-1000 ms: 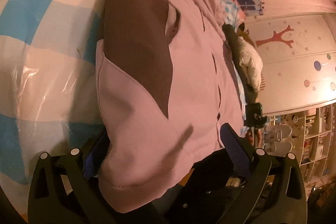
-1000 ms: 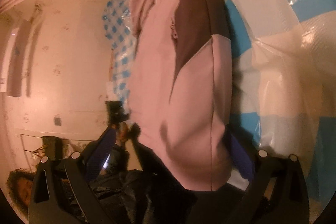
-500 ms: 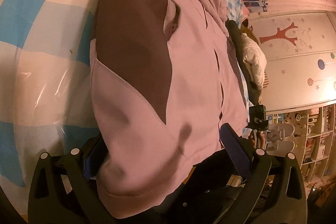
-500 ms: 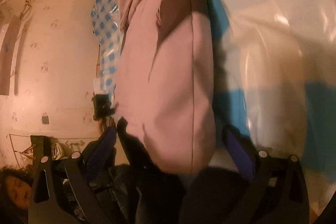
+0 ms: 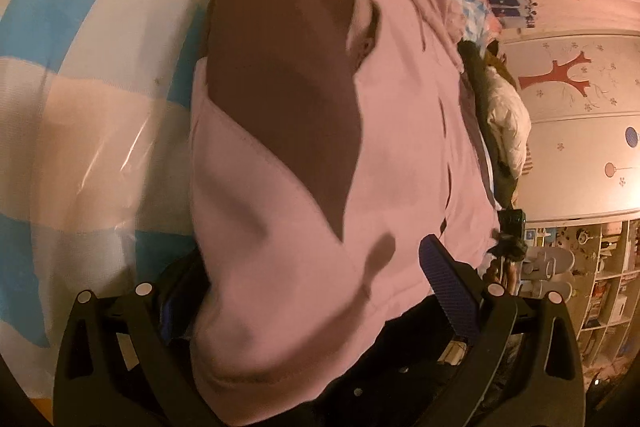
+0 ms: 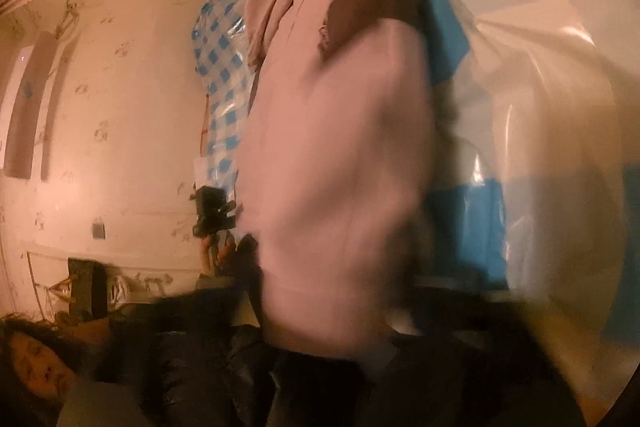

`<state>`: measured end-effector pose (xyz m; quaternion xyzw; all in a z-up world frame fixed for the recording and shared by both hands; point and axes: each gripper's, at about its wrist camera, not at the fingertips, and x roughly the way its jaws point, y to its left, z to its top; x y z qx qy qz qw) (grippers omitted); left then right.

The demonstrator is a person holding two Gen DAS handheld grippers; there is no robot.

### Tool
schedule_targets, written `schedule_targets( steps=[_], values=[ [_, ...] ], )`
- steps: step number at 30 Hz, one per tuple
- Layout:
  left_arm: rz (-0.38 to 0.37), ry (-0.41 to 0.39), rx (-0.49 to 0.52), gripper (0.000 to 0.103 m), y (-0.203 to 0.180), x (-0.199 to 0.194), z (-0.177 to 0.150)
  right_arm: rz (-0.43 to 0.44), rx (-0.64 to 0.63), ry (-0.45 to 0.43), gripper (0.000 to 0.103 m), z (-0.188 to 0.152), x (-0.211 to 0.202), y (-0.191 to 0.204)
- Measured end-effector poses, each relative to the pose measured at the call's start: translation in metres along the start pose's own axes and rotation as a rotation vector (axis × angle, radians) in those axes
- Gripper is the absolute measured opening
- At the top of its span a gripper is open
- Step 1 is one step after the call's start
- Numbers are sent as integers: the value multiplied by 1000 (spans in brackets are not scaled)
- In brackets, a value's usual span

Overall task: Fold large clothes
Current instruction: 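Lift the jacket hem with both grippers toward the collar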

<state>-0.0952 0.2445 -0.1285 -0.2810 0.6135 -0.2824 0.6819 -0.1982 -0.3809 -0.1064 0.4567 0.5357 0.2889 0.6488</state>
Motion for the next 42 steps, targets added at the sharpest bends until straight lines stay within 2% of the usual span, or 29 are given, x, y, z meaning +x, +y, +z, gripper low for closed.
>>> schedule_targets(
  steps=[1,3,4,7,14,19,22,24,26,27,28,29,30,31,35,38,42],
  values=[
    [3,-19,24,68,-4,-2,-1,-10,-11,-13,33,-2,1,4],
    [42,-18,41,35,-7,-2,-1,-2,-31,-44,31,-5,-1,14],
    [14,-35,24,24,-6,-6,-1,7,-42,-55,31,-5,-1,20],
    [30,-81,72,16,-25,-17,0,68,-102,-116,30,-2,-5,50],
    [-49,-246,117,11,-72,-73,-4,239,-205,-242,29,2,-19,97],
    [-122,-282,172,10,-103,-108,-37,339,-248,-312,26,-36,-53,109],
    [-147,-281,179,10,-107,-119,-66,406,-248,-348,18,-70,-76,103],
    [-152,-274,162,10,-99,-119,-90,408,-245,-376,18,-89,-90,91],
    [-151,-244,121,10,-81,-107,-105,358,-218,-351,19,-103,-89,78],
    [-149,-217,98,11,-70,-98,-109,274,-190,-341,20,-106,-86,66],
    [-143,-192,78,11,-60,-89,-110,217,-153,-339,36,-105,-88,54],
    [-139,-168,49,12,-48,-79,-111,199,-133,-321,56,-102,-88,45],
    [-137,-155,24,12,-40,-72,-111,158,-109,-305,62,-98,-88,35],
    [-138,-149,6,12,-32,-67,-111,116,-92,-309,65,-96,-87,31],
    [-137,-136,11,18,-31,-64,-111,11,-25,-219,74,-75,-82,10],
    [-115,-117,29,32,-35,-63,-111,-22,-13,-140,75,-62,-66,6],
    [-97,-102,40,41,-42,-58,-107,-69,-29,-43,77,-44,-30,3]
  ],
)
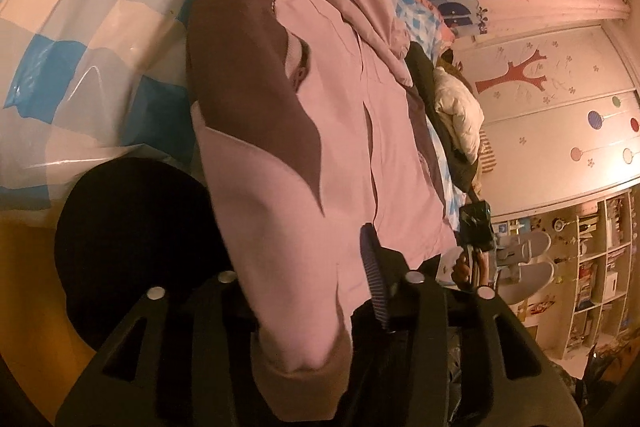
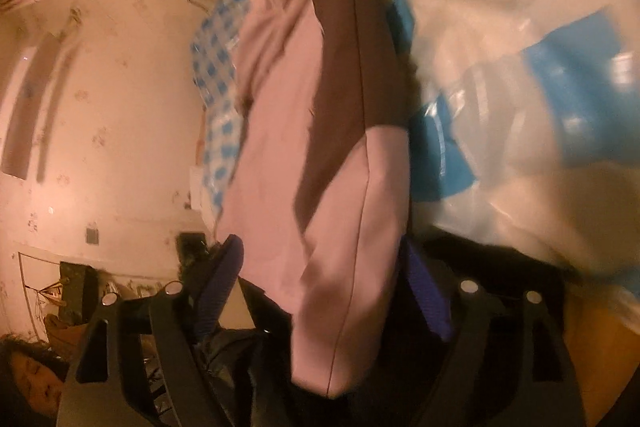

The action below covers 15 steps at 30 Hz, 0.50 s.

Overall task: Fold large clothes
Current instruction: 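Lift the jacket hem with both grippers toward the collar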

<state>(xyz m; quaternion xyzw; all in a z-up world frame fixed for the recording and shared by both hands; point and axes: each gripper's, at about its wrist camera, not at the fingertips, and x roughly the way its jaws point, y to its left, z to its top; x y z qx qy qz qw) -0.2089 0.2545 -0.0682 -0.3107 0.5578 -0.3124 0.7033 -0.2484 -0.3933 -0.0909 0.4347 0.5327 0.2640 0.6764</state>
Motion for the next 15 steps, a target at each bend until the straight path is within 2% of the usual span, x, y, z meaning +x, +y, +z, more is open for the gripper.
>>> schedule_targets(
  steps=[1,2,3,4,5,6,7,11,15],
  values=[
    [2,2,3,42,3,-2,-1,2,-17,4,78,2,3,4],
    [10,4,8,42,3,-2,-2,7,-31,7,69,3,6,7],
    [16,1,15,42,1,-2,-2,12,-45,6,52,4,9,10],
    [21,-5,17,42,1,-1,-2,25,-45,8,24,3,12,12],
    [28,-10,18,37,1,-1,-2,40,-42,-3,24,1,13,12],
    [40,-10,20,19,0,0,-2,31,-53,-8,24,-1,15,14],
    [51,-9,25,15,-1,3,-2,25,-66,-12,23,-4,18,17],
    [-11,-71,28,11,-11,-6,-5,145,-94,-98,21,-16,10,38],
    [-96,-160,68,10,-42,-40,-11,295,-125,-191,21,-32,-8,56]
  ],
)
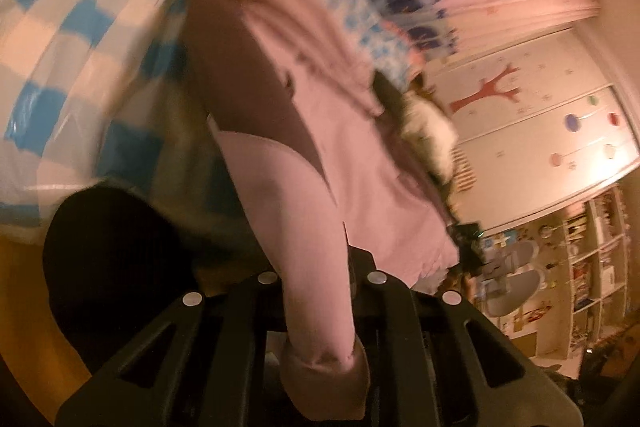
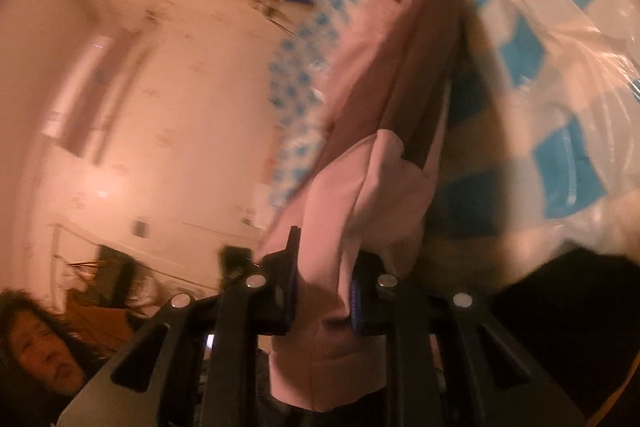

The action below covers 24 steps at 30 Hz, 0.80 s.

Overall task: Fold large clothes
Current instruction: 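Lift the jacket hem with both grippers toward the collar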

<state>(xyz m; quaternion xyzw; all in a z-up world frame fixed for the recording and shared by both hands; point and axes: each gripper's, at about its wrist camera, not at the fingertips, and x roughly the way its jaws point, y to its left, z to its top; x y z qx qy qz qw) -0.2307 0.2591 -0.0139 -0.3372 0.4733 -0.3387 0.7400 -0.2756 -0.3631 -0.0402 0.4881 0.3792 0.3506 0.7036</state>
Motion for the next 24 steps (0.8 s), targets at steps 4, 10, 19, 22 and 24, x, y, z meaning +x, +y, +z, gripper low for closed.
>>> schedule_targets(
  steps=[4,10,19,22,24],
  values=[
    [-83,-69,20,10,-29,-37,-4,152,-18,-117,21,-21,-32,21],
    [-128,-117,-84,10,0,-58,-17,234,50,-181,21,-44,-53,2],
    [-169,-186,-95,10,-7,-38,79,292,-3,-190,20,48,-20,25],
    [-178,-211,-85,10,-17,-21,151,279,-27,-219,20,115,1,37],
    [-161,-218,-108,10,-15,3,207,252,-5,-240,20,166,21,31]
  ],
)
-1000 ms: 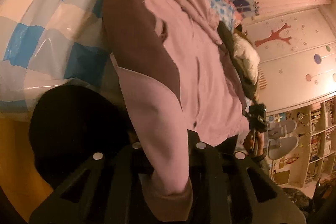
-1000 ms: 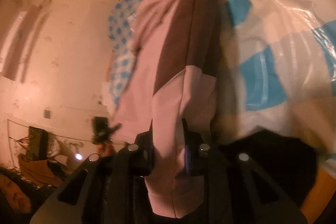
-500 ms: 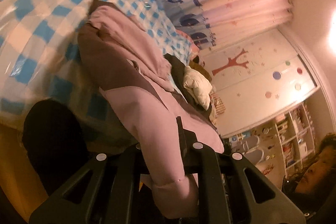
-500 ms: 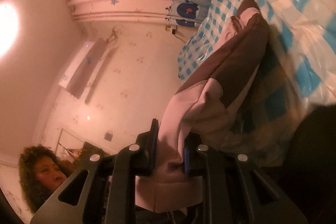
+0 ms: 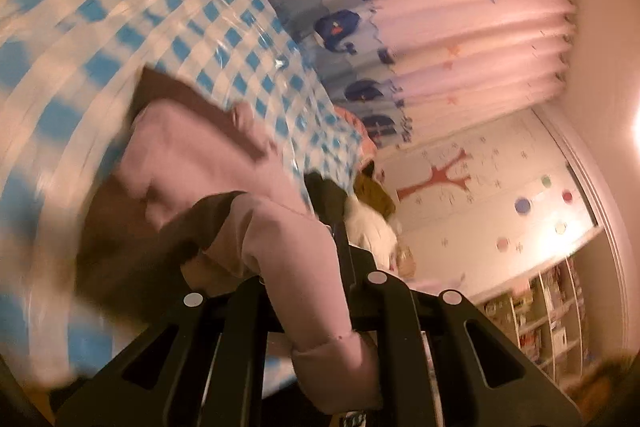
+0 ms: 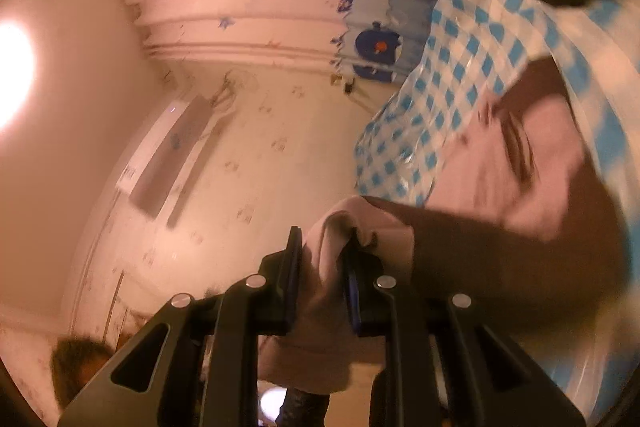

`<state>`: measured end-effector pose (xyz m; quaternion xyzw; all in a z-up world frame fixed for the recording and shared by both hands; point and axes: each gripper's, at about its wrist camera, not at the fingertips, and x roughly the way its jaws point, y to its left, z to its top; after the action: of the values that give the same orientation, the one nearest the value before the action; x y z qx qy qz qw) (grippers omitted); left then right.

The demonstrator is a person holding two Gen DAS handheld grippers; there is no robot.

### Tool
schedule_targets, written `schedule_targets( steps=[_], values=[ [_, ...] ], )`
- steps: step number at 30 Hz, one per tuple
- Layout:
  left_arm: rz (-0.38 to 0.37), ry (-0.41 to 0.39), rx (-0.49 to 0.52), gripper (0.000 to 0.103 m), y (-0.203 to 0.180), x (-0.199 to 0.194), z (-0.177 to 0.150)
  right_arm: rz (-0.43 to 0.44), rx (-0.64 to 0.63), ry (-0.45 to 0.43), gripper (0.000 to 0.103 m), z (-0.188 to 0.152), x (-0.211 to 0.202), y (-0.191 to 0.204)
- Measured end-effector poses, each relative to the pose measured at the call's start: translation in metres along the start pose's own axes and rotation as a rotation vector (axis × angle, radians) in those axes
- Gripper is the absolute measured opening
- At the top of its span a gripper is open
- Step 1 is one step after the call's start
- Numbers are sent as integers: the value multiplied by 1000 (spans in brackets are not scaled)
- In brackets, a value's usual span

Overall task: Fold large clothes
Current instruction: 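Lift the jacket hem with both grippers toward the collar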

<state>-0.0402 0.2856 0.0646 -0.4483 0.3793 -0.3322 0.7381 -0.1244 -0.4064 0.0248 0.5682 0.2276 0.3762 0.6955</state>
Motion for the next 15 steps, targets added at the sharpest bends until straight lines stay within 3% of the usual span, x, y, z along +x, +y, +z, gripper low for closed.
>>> schedule_targets(
  steps=[4,6,8,9,12,14,15],
  values=[
    [73,3,-77,13,27,81,86,-97,85,-53,20,68,48,-53],
    [139,18,-143,17,53,117,110,-184,160,-77,21,99,70,-101],
    [257,63,-222,22,92,162,136,-295,233,-76,25,115,86,-148],
    [274,75,-258,22,106,173,140,-349,282,-80,26,120,90,-174],
    [255,76,-356,24,135,196,153,-338,408,-100,27,125,88,-216],
    [190,55,-383,32,132,196,162,-293,416,-115,37,127,82,-216],
    [149,38,-404,42,130,192,166,-261,423,-126,40,129,77,-212]
  ],
)
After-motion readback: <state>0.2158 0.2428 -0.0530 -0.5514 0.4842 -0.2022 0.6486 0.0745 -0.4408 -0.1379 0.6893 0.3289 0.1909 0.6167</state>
